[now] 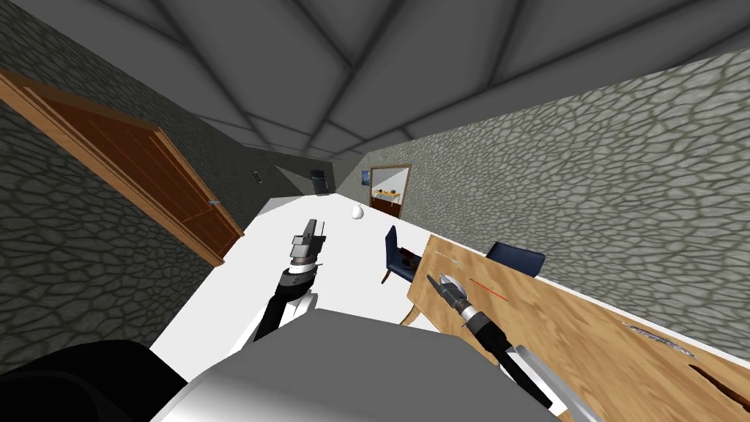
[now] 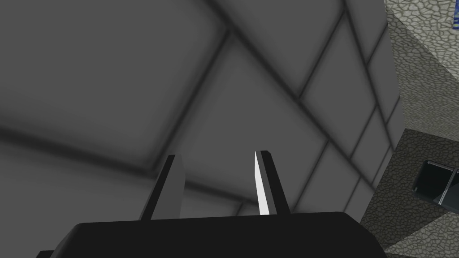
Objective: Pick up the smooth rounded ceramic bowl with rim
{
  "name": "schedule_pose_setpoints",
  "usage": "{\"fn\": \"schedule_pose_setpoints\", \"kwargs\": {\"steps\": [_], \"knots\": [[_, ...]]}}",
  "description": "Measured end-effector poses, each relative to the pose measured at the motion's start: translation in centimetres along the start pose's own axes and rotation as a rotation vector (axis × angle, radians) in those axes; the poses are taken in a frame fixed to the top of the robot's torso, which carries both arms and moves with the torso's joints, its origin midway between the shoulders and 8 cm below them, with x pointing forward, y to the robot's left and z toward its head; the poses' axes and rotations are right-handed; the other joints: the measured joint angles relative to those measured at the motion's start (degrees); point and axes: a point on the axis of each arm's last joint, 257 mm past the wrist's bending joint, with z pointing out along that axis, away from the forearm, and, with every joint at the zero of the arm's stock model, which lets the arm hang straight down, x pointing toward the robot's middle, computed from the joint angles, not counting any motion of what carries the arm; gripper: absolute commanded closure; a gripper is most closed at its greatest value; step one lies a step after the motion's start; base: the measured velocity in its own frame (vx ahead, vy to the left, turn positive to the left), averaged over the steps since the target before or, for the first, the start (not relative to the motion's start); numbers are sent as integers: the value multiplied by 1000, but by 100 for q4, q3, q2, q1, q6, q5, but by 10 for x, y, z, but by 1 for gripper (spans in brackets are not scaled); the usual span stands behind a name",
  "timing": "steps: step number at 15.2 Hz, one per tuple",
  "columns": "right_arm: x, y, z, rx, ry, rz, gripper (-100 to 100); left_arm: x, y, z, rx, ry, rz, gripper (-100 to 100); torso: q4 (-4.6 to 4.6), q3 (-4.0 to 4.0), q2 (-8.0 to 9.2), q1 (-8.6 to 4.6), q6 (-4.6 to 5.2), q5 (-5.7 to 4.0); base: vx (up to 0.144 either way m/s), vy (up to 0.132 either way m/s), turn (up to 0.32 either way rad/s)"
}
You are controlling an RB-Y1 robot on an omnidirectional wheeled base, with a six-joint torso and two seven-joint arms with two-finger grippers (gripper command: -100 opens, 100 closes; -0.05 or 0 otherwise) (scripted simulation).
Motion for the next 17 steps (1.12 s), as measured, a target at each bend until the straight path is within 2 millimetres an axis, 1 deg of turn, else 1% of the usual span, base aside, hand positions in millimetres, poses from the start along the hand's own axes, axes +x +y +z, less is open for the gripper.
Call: {"fn": "schedule_pose_setpoints", "kwargs": {"steps": [5,9,12,14,17], "knots": [[32,-34,-16,41,115,-108,-100,0,0,0,0,0,0,0,0,0,0,2,1,0,22,23,55],[64,-68,-38,72,244,-228,-100,0,0,0,0,0,0,0,-1,-3,-5,5,1,1,30,27,78],[79,-90,-58,92,321,-298,-100,0,0,0,0,0,0,0,0,-1,-2,3,0,1,22,23,61],[89,-102,-65,102,366,-338,-100,0,0,0,0,0,0,0,0,-1,-2,3,-1,0,29,26,90],[103,-124,-85,118,441,-401,-100,0,0,0,0,0,0,0,-1,-2,-3,4,0,1,26,26,70]]}}
